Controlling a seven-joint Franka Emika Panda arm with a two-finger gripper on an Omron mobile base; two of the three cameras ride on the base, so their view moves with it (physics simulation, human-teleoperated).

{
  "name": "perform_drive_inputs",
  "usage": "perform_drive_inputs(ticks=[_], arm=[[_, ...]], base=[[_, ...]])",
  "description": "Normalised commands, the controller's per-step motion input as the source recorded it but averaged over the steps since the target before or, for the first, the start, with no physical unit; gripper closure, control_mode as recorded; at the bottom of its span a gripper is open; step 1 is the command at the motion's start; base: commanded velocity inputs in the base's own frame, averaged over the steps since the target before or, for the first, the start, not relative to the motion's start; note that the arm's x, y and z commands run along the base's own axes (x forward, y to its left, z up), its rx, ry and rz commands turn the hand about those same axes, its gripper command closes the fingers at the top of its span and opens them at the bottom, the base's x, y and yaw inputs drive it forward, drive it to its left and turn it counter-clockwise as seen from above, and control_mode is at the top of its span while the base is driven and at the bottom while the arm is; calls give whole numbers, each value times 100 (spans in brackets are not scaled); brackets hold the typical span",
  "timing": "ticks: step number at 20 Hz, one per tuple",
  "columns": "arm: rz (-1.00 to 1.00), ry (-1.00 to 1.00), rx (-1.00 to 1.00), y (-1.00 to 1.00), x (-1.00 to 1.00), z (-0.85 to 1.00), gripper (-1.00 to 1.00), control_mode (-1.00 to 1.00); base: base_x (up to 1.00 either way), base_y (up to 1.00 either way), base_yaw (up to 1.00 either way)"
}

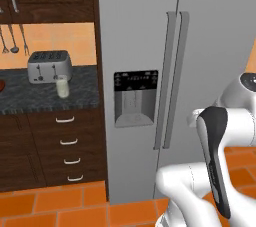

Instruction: Grab a lemon wedge from the fridge and one ice cube from the ice bowl, and put them in the glass of lemonade.

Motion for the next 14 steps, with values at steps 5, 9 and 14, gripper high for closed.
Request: perform_drive_inputs(ticks=[5,9,14], arm=[[0,0,0,0,0,0,-100,100],[0,0,0,0,0,0,-100,100],[0,-5,0,0,0,0,-100,-100]], base=[[-27,1,0],[-3,0,0],[0,0,0]])
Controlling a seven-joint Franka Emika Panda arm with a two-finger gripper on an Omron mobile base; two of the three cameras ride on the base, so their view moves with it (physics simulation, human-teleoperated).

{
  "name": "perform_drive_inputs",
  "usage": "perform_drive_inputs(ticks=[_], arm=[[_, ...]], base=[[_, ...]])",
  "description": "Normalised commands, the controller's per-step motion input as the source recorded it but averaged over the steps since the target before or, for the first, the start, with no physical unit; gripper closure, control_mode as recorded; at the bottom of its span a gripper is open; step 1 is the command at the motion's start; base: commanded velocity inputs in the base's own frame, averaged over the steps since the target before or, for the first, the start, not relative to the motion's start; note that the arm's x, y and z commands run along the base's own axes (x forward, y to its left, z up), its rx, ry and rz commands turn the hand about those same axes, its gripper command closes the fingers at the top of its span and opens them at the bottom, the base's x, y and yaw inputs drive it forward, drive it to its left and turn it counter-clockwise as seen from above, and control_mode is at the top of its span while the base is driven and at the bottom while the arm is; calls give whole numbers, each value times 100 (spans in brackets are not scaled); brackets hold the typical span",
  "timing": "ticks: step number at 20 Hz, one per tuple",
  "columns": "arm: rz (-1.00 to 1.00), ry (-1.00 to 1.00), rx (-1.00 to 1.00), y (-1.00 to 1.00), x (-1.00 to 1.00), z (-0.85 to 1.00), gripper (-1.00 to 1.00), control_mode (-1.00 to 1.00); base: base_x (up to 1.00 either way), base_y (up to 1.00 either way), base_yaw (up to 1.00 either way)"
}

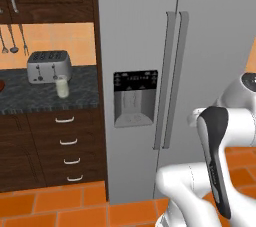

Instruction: Grab a lemon wedge from the fridge and one ice cube from the ice bowl, and put them in the glass of lemonade.

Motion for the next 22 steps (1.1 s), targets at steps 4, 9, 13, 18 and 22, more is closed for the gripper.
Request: perform_drive_inputs(ticks=[4,9,13,18,22], arm=[[1,-15,0,7,0,26,-100,-100],[9,-34,-2,4,2,100,-100,-100],[4,0,-10,4,59,100,-100,-100],[0,11,-16,15,94,96,-100,-100],[-1,-3,0,-17,52,-44,-100,-100]], base=[[0,0,0],[0,0,0],[0,0,0],[0,0,0],[0,0,0]])
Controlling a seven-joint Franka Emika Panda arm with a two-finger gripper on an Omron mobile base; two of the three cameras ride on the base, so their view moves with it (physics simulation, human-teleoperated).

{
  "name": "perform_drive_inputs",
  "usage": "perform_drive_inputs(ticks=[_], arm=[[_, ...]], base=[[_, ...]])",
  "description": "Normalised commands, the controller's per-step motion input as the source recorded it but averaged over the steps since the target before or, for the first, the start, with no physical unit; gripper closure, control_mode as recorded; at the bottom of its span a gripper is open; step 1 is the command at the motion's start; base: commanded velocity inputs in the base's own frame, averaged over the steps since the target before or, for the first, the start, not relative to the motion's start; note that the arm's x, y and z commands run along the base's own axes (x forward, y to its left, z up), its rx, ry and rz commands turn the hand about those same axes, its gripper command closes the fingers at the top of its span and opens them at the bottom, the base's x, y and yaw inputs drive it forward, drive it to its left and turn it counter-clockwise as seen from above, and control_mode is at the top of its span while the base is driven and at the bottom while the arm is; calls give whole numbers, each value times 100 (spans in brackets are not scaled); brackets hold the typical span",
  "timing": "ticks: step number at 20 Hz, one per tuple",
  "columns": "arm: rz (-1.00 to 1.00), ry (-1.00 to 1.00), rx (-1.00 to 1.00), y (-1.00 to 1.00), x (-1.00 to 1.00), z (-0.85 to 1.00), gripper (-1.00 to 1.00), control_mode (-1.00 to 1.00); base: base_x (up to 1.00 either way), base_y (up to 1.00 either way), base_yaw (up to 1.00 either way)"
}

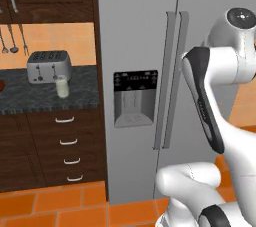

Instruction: Grab a lemon wedge from the fridge and one ice cube from the ice bowl, and put them in the glass of lemonade.

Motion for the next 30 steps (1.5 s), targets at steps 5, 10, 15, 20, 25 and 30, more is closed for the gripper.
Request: perform_drive_inputs(ticks=[5,10,15,20,25,30], arm=[[0,0,0,-30,94,-41,-100,-100],[2,0,0,-20,82,-16,-100,-100],[0,0,1,-12,65,-41,-100,-100],[1,0,4,-16,67,-46,-100,-100],[0,0,4,-29,45,-6,-100,-100],[0,0,3,-6,49,-10,-100,-100]], base=[[0,0,0],[0,0,0],[0,0,0],[0,0,0],[0,0,0],[0,0,0]])
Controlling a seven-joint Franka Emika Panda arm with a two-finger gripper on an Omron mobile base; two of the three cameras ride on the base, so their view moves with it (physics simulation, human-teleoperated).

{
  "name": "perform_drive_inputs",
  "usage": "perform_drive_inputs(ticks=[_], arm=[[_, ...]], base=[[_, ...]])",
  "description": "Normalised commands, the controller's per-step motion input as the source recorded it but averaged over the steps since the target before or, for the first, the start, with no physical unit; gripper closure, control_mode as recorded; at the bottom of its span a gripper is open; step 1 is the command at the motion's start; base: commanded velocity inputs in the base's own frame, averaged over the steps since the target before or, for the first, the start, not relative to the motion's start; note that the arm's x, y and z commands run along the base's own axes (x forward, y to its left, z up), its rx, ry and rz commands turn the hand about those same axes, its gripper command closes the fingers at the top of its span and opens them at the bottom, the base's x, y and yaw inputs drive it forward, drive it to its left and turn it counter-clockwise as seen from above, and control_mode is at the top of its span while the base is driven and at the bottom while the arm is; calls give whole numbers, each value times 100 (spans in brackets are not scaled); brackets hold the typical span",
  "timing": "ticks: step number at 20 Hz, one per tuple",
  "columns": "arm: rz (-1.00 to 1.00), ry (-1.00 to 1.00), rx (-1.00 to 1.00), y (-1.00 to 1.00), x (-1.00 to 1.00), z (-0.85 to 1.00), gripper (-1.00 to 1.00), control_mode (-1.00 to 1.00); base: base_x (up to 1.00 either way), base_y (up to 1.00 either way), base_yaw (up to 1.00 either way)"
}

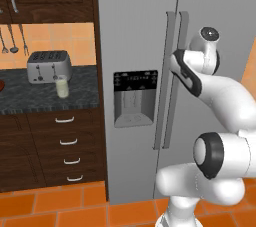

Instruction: Grab a lemon wedge from the fridge and one ice cube from the ice bowl, and put them in the glass of lemonade.

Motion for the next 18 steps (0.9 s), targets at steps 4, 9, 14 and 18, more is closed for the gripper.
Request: perform_drive_inputs(ticks=[4,9,14,18], arm=[[0,0,3,0,42,-16,-100,-100],[-2,-1,2,0,29,-37,-100,-100],[-1,0,0,-2,40,-35,-100,-100],[0,0,0,-6,31,-11,-100,-100]], base=[[0,0,0],[0,0,0],[0,0,0],[0,0,0]])
